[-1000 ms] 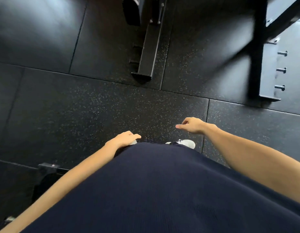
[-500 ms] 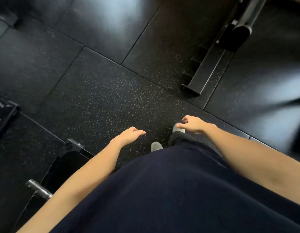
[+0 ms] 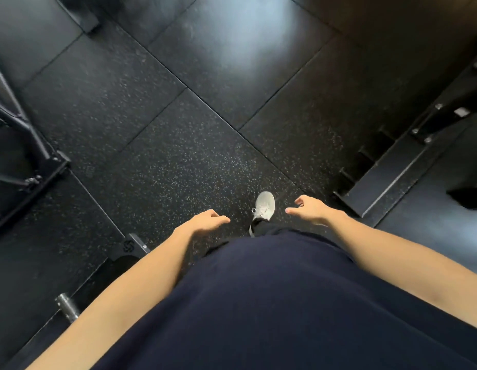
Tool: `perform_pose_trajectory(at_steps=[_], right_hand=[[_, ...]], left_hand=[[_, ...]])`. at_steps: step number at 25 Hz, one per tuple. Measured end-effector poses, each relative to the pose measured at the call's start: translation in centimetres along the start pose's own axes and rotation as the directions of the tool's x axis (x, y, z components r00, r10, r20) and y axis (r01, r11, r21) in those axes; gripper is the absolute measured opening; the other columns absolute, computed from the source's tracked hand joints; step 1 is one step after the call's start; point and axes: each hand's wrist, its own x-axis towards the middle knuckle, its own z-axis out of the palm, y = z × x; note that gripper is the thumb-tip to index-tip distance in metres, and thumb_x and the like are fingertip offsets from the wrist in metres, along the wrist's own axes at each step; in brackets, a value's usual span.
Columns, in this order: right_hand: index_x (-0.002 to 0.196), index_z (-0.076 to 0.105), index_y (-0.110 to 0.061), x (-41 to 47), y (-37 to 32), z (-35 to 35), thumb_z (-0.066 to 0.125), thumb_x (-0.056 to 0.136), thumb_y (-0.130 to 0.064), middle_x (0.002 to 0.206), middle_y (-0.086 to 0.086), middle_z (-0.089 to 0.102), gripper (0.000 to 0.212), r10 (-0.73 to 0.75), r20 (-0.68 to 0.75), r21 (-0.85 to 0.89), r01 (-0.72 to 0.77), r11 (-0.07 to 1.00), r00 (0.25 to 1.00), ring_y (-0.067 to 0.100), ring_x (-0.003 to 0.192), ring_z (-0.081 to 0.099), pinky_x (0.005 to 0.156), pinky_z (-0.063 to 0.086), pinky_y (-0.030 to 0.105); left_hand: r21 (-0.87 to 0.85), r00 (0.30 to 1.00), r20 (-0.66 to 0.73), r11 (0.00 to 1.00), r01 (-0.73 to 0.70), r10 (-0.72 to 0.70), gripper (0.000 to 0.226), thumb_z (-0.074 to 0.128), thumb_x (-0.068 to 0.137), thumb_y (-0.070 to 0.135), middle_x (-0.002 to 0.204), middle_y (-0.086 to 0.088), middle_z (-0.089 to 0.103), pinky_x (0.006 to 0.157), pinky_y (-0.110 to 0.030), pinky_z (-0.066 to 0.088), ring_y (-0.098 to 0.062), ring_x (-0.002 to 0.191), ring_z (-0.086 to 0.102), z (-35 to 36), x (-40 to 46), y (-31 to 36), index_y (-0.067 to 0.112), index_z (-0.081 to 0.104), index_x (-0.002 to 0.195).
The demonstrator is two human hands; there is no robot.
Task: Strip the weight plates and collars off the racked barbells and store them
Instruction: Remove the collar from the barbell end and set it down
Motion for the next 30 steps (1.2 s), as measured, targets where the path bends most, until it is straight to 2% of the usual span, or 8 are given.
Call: perform_pose_trajectory(at_steps=[3, 6, 9, 14, 18, 20, 24, 30], right_hand=[[0.139, 0.043, -0.009, 3.2, -5.1, -5.8, 0.06, 0.088, -0.048, 0.142, 0.012, 0.049, 0.067, -0.045, 0.001, -0.029, 0.045, 0.999, 0.999, 0.027, 0.128, 0.049, 0.106, 0.039, 0.037], [0.138, 0.044, -0.009, 5.9, -9.5, -10.7, 0.06, 0.088, -0.049, 0.141, 0.013, 0.05, 0.066, -0.077, -0.006, -0.031, 0.076, 0.997, 0.997, 0.028, 0.126, 0.05, 0.105, 0.04, 0.038], [0.138, 0.043, -0.01, 9.7, -13.7, -15.6, 0.059, 0.088, -0.05, 0.142, 0.012, 0.049, 0.066, -0.08, -0.02, -0.007, 0.08, 0.997, 0.997, 0.027, 0.126, 0.05, 0.104, 0.04, 0.038], [0.147, 0.03, -0.01, 16.5, -19.3, -22.8, 0.059, 0.089, -0.048, 0.147, 0.014, 0.043, 0.075, -0.022, -0.042, 0.053, 0.024, 0.998, 0.999, 0.029, 0.131, 0.047, 0.107, 0.038, 0.039], [0.145, 0.033, -0.012, 22.3, -25.2, -30.5, 0.059, 0.089, -0.048, 0.145, 0.013, 0.045, 0.071, 0.054, -0.087, 0.103, -0.045, 0.994, 0.995, 0.028, 0.128, 0.048, 0.106, 0.039, 0.04], [0.143, 0.038, -0.013, 24.7, -29.0, -34.4, 0.06, 0.088, -0.047, 0.144, 0.011, 0.047, 0.068, 0.069, -0.131, 0.138, -0.051, 0.989, 0.989, 0.027, 0.126, 0.05, 0.106, 0.04, 0.04], [0.141, 0.043, -0.015, 28.4, -34.8, -40.9, 0.063, 0.087, -0.045, 0.14, 0.01, 0.051, 0.065, 0.058, -0.18, 0.25, -0.012, 0.968, 0.982, 0.025, 0.126, 0.05, 0.106, 0.037, 0.035], [0.141, 0.043, -0.015, 36.4, -39.5, -52.1, 0.061, 0.086, -0.046, 0.142, 0.01, 0.049, 0.066, 0.086, -0.135, 0.267, -0.047, 0.962, 0.987, 0.026, 0.127, 0.049, 0.107, 0.037, 0.036]], left_hand=[[-0.066, 0.996, -0.083, 0.997, 0.037, -0.042, 0.049, 0.054, 0.074, 0.067, 0.084, -0.007, 0.065, 0.077, -0.036, 0.045, -0.029, 0.083, 0.061, -6.3, 2.6, 2.6, 0.018, 0.051, 0.075], [-0.169, 0.988, -0.133, 0.984, 0.05, -0.073, 0.068, 0.056, 0.072, 0.069, 0.12, -0.01, 0.064, 0.089, -0.04, 0.045, -0.027, 0.113, 0.059, -10.4, 4.3, 4.4, 0.011, 0.058, 0.108], [-0.242, 0.987, -0.109, 0.966, 0.086, -0.115, 0.07, 0.056, 0.078, 0.065, 0.128, 0.001, 0.054, 0.099, -0.038, 0.039, -0.022, 0.12, 0.051, -15.2, 6.5, 7.3, 0.018, 0.049, 0.13], [-0.098, 0.997, -0.019, 0.993, 0.066, -0.069, 0.079, 0.05, 0.067, 0.074, 0.116, -0.013, 0.065, 0.088, -0.042, 0.046, -0.026, 0.108, 0.061, -25.8, 15.0, 11.4, 0.007, 0.062, 0.106], [0.018, 0.999, -0.021, 0.999, 0.032, -0.031, 0.045, 0.048, 0.065, 0.072, 0.104, -0.011, 0.065, 0.081, -0.038, 0.045, -0.014, 0.078, 0.056, -37.9, 20.4, 16.9, 0.028, 0.055, 0.074], [0.075, 0.998, -0.039, 0.996, 0.043, -0.04, 0.051, 0.046, 0.065, 0.073, 0.108, -0.002, 0.066, 0.09, -0.039, 0.045, -0.016, 0.091, 0.058, -44.3, 22.4, 19.9, 0.03, 0.057, 0.088], [0.19, 0.999, -0.031, 0.982, -0.025, 0.031, 0.051, 0.047, 0.089, 0.059, 0.121, -0.005, 0.061, 0.092, -0.038, 0.042, -0.025, 0.109, 0.057, -53.9, 26.0, 26.0, 0.018, 0.055, 0.118], [0.222, 0.997, -0.034, 0.973, -0.065, 0.075, 0.051, 0.052, 0.09, 0.056, 0.126, -0.005, 0.059, 0.097, -0.04, 0.044, -0.022, 0.111, 0.055, -64.6, 33.3, 36.8, 0.018, 0.053, 0.124]])
